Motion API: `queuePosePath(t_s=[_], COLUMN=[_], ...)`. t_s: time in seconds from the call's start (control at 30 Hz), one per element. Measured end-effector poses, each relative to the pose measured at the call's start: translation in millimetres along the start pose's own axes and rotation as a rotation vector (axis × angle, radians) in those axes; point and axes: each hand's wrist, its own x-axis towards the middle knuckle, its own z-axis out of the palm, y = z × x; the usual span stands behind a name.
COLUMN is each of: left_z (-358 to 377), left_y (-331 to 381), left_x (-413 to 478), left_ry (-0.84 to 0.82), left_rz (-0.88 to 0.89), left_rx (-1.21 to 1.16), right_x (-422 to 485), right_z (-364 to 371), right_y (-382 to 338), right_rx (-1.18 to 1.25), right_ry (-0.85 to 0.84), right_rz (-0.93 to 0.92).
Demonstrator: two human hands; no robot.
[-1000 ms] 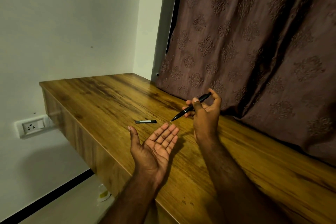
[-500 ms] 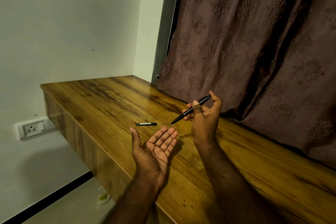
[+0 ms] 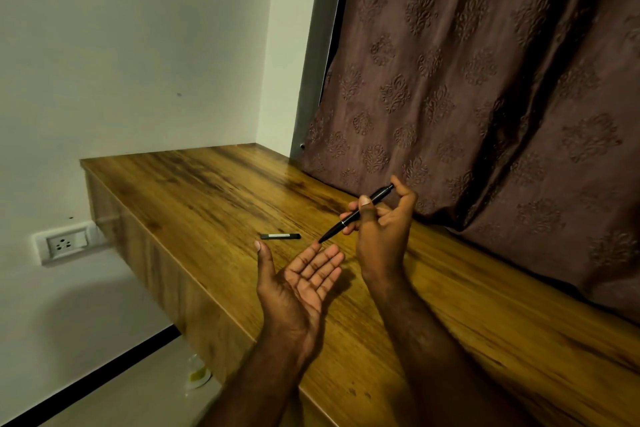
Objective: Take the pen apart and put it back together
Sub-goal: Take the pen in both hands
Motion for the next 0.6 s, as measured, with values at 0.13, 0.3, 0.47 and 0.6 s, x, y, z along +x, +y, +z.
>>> queuePosePath(t_s=[0.13,0.3,0.47,0.6], left_z=[2,6,1,-11], left_y=[-1,-5,-8,3], left_x=[-2,-5,1,18], left_ry=[0.020,0.086,0.233,0.269], left_rz=[0.013,0.075,0.174,0.168], left_rx=[0.088,0.240,0.252,0.229], right_x=[-8,-14,-14,-6], right_z=[1,2,3,-6], right_y=[4,12,15,23], right_rx=[-0.061,-0.046,0.101,0.187], right_ry=[-0.022,-0.019,-0.046,-0.245], right_rz=[-0.035,0.008,0.176,0.384])
